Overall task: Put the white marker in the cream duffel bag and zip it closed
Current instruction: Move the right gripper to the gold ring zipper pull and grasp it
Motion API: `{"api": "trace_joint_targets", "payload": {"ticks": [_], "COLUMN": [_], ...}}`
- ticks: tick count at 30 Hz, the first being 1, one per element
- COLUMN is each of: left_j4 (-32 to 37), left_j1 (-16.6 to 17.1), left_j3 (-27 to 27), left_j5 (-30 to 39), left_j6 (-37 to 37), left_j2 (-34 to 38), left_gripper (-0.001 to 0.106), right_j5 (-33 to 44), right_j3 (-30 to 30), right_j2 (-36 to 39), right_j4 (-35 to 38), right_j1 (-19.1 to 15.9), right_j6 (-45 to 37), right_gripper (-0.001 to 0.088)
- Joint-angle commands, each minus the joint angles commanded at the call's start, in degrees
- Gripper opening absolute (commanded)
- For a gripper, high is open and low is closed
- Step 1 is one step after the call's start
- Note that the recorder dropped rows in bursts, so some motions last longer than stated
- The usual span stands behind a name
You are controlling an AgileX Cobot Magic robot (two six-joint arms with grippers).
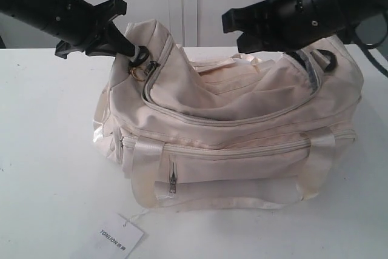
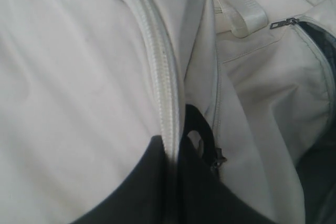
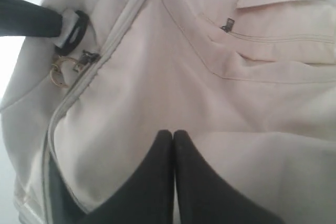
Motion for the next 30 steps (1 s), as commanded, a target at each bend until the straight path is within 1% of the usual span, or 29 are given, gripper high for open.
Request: {"api": "trace_joint_targets", "payload": {"ticks": [9, 15, 17, 19, 21, 24, 25, 26, 27, 28, 30], "left_j4": [-0.22, -0.22, -0.22, -0.22, -0.22, -0.22, -0.22, -0.22, -0.22, -0.22, -0.22], "left_j1": [0.00, 0.00, 0.00, 0.00, 0.00, 0.00, 0.00, 0.00, 0.00, 0.00, 0.00], "left_j3": [0.00, 0.00, 0.00, 0.00, 0.00, 0.00, 0.00, 0.00, 0.00, 0.00, 0.00], "left_j5": [0.15, 0.77, 0.89, 1.01, 1.23, 1.23, 1.23, 1.23, 1.23, 1.23, 1.23], "left_j6": [0.00, 0.13, 0.13, 0.13, 0.13, 0.13, 0.13, 0.13, 0.13, 0.13, 0.13], "left_j2": [0.00, 0.00, 0.00, 0.00, 0.00, 0.00, 0.00, 0.00, 0.00, 0.00, 0.00], "left_gripper": [0.000, 0.000, 0.000, 0.000, 0.000, 0.000, 0.000, 0.000, 0.000, 0.000, 0.000], "right_j5": [2.45, 4.16, 4.74, 5.00, 3.72, 2.24, 2.24, 2.04, 1.49, 0.27, -0.76], "right_j3": [-7.53, -12.37, -14.52, -16.19, -17.28, -17.28, -17.28, -17.28, -17.28, -17.28, -17.28], "right_j2": [7.52, 12.54, 14.17, 15.75, 17.38, 18.76, 19.32, 19.60, 19.97, 20.13, 20.50], "right_j4": [0.00, 0.05, -0.06, 0.09, 0.16, 0.05, 0.05, 0.05, 0.05, -0.07, -0.07], "right_j1": [5.80, 8.57, 9.51, 10.59, 12.04, 13.28, 13.56, 13.85, 13.95, 14.06, 14.06], "right_j6": [-0.23, -0.35, -1.46, -4.22, -13.70, -26.71, -33.83, -37.25, -41.99, -44.17, -45.69], "right_gripper": [0.0000, 0.0000, 0.0000, 0.0000, 0.0000, 0.0001, 0.0020, 0.0053, 0.0122, 0.0196, 0.0261]}}
